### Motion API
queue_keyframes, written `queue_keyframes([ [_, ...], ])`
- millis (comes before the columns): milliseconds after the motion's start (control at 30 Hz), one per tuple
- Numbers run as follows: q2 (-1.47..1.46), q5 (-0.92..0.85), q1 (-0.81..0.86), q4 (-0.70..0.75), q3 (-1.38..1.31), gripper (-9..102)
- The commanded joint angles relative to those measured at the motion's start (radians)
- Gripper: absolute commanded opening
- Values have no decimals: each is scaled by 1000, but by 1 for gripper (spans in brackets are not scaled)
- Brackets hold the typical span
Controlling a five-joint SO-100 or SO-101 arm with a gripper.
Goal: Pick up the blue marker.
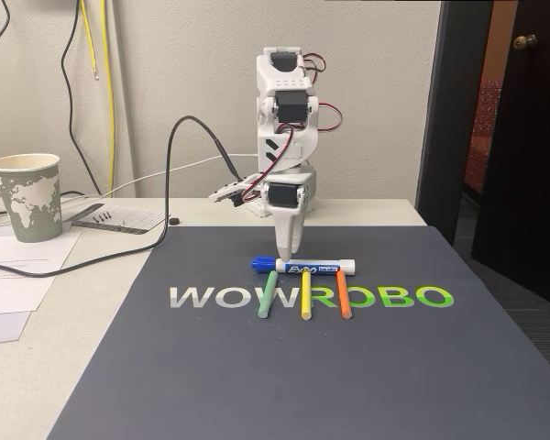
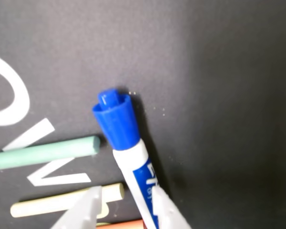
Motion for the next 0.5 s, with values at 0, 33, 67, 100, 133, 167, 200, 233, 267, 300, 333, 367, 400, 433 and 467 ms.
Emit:
queue_keyframes([
  [0, 15, 11, -15, -14, -38, 13],
  [33, 14, 12, -18, -15, -38, 12],
  [67, 14, 14, -21, -17, -38, 12],
  [100, 14, 15, -23, -18, -38, 12],
  [133, 14, 17, -26, -20, -40, 12],
  [167, 14, 17, -31, -20, -41, 12],
  [200, 12, 20, -34, -18, -44, 12],
  [233, 11, 23, -37, -15, -48, 12],
  [267, 9, 25, -41, -14, -51, 12],
  [300, 6, 28, -46, -9, -57, 12],
  [333, 2, 29, -49, 0, -67, 12],
  [367, -6, 29, -52, 20, -84, 12],
  [400, -17, 29, -54, 44, -107, 12],
  [433, -28, 32, -55, 71, -130, 13],
  [467, -32, 35, -55, 86, -144, 13],
])
